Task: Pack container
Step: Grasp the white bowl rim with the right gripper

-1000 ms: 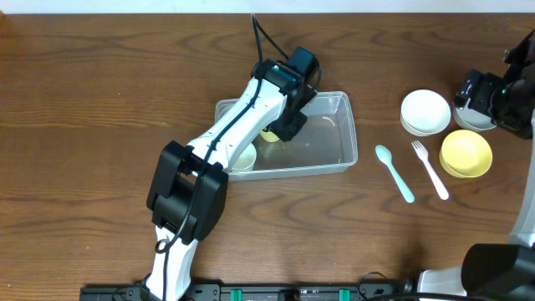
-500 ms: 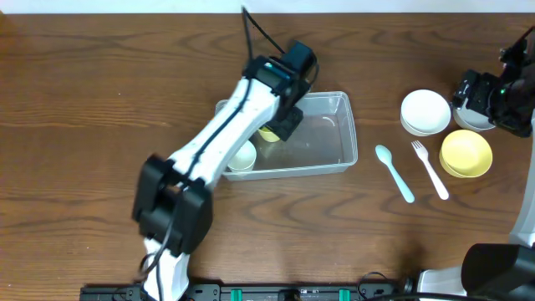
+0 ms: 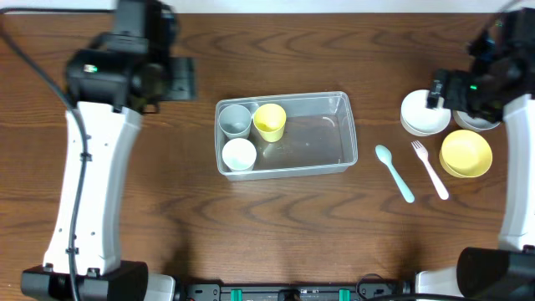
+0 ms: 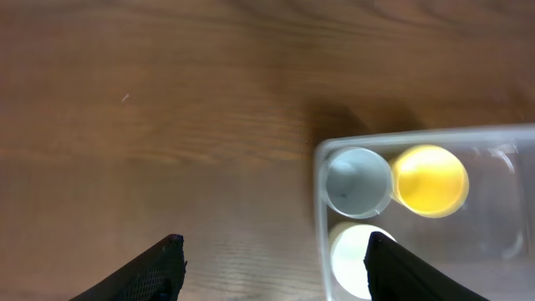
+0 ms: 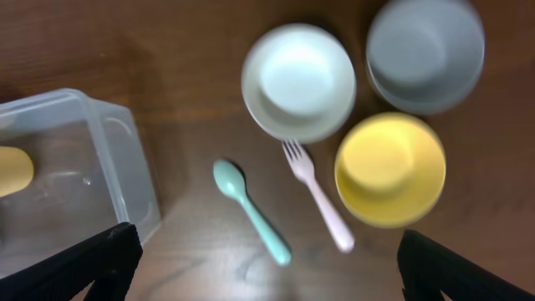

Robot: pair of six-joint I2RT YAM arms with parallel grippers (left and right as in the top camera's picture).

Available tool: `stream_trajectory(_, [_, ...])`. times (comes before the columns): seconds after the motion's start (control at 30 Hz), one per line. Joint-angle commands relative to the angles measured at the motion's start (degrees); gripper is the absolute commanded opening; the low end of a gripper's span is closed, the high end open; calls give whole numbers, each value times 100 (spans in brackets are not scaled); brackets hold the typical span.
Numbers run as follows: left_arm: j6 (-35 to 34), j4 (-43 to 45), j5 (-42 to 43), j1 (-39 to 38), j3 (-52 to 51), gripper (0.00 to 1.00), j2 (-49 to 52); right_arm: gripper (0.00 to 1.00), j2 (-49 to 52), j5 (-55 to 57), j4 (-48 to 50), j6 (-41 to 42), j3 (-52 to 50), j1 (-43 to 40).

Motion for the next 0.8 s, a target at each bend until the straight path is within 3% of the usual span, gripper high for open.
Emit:
stream_trajectory(0.0, [-308, -20, 684, 490, -195, 70, 72, 99, -37, 601, 192, -389, 179, 501])
stream_trajectory(0.47, [-457, 9, 693, 953, -570, 70, 72, 99, 2210, 599, 931, -1141, 179, 680])
stream_trajectory(0.77, [-455, 9, 693, 953, -573, 70, 72, 97, 3346, 575, 1266, -929, 179, 448])
